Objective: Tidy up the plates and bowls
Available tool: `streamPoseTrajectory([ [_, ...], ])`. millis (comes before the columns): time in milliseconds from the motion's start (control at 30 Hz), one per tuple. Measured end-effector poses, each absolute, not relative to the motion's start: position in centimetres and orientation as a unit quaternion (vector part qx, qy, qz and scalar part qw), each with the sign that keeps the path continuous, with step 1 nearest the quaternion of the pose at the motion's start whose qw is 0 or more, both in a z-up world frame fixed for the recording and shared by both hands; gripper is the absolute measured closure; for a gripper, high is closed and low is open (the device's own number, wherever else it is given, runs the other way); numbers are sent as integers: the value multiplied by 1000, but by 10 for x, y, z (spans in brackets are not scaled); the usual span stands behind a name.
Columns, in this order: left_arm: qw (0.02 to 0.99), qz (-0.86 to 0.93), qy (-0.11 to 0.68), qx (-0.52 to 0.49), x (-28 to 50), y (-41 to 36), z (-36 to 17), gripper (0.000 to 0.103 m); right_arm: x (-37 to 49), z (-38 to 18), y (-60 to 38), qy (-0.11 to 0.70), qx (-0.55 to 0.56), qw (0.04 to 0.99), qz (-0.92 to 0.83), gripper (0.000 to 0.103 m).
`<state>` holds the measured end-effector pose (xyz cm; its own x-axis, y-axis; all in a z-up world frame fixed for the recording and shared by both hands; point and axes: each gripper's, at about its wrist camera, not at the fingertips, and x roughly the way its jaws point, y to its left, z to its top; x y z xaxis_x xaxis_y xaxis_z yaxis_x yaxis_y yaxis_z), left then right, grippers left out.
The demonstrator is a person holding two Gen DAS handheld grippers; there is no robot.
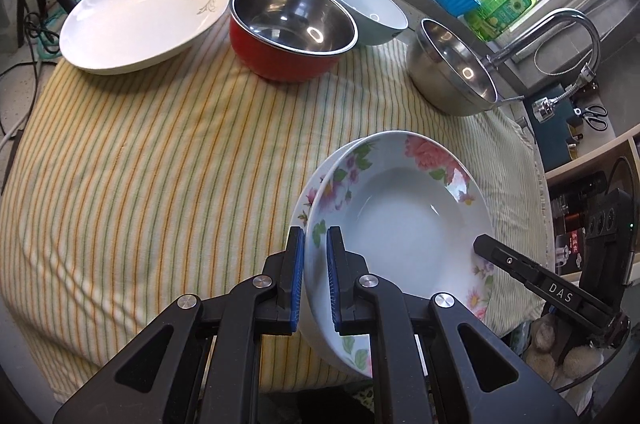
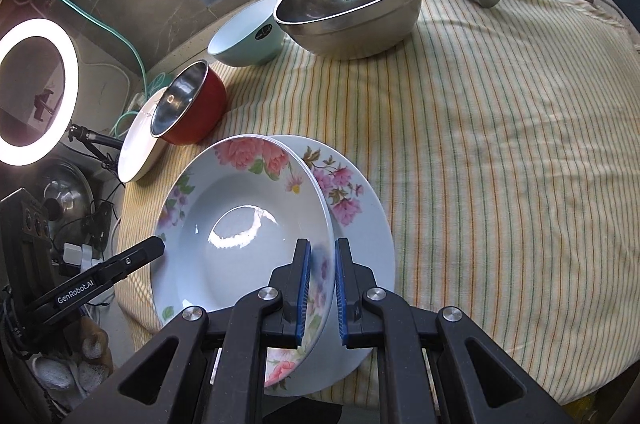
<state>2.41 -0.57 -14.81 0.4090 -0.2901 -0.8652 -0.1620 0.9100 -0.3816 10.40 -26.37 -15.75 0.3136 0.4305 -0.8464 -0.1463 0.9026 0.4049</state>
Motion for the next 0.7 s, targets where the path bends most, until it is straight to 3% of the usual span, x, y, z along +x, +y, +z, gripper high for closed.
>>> streamPoseTrajectory([
  [700,811,-40,553,-186,34,-23,-159,93,106,-171,-275,564,132,797,171,92],
])
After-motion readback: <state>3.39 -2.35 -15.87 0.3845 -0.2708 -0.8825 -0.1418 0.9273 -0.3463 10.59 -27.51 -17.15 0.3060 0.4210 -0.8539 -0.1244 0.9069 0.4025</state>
